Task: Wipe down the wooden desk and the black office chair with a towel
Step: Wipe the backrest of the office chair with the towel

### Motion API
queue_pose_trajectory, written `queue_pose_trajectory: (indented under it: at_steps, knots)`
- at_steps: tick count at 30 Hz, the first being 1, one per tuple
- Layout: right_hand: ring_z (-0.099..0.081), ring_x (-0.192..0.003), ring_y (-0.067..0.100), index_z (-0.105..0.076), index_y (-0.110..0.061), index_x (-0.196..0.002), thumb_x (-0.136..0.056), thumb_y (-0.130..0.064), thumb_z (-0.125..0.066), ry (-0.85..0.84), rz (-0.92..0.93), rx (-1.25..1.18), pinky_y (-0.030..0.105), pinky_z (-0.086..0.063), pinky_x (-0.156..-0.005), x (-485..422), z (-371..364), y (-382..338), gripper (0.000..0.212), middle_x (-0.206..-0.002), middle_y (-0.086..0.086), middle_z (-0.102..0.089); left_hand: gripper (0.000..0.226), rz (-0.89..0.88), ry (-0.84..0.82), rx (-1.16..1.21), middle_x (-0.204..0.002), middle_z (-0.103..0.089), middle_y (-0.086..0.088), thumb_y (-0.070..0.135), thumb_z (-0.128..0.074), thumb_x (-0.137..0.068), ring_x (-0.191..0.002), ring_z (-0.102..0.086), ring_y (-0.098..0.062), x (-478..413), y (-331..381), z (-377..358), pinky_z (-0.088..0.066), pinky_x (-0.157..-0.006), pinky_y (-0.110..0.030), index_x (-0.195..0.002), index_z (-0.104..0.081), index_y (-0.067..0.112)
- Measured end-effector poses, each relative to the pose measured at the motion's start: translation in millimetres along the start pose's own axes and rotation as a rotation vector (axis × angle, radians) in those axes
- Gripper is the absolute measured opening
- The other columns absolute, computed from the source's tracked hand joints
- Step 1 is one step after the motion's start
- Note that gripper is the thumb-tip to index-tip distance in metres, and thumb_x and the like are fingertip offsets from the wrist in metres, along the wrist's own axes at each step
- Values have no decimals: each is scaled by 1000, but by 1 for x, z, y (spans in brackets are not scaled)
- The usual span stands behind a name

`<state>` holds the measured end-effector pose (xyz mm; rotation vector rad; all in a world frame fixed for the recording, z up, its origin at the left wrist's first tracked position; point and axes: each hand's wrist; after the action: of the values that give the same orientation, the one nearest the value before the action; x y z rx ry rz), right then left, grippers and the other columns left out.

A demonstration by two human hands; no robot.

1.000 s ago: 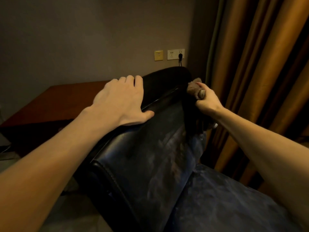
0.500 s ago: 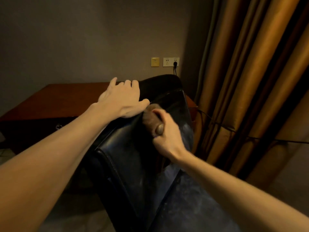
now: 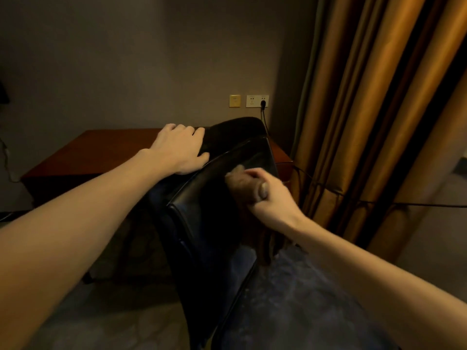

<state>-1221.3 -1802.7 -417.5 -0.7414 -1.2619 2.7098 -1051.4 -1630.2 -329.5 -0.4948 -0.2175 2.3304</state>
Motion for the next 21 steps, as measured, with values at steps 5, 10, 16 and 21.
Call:
queue_pose_trajectory:
  at_steps: [5,10,16,21]
  knots:
    - [-64,-113,20,-61,-20,-130,-75,-2,-74,174,-159,9,34,-52,-95,-15,23,23,59,-115,-1,-69,70,71,21,28,-128,-64,-13,67,-33,-100,-116,-60,-33,8,3,1,-47,-92,-45,-141,-47,11]
    - [-58,-118,21,-49,-24,-138,-79,-8,-76,299,-223,-17,24,-46,-88,-45,33,61,67,-133,6,-58,77,190,-134,155,-129,-61,-15,69,-38,-99,-113,-61,-35,-9,0,-5,-43,-79,-42,-146,-39,9]
    - [-39,-142,33,-23,-18,-160,-80,-8,-73,261,-303,86,43,-37,-119,-89,38,114,95,-155,11,-34,76,129,-163,229,-107,-53,-2,70,-50,-94,-89,-52,-21,-42,-10,-19,-40,-68,-36,-146,-35,17]
    - [-32,-143,35,-25,-19,-160,-82,-7,-70,339,-363,171,46,-34,-119,-115,33,141,91,-157,10,-30,82,47,-98,155,-122,-62,-5,80,-50,-86,-98,-60,-28,-75,-7,-32,-40,-75,-38,-143,-35,23]
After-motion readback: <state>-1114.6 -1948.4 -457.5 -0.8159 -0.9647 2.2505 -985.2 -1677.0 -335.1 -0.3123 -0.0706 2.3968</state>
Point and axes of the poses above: each hand's wrist, its own x-axis away from the middle knuckle, its own z-axis out of the back of the hand, y = z × x
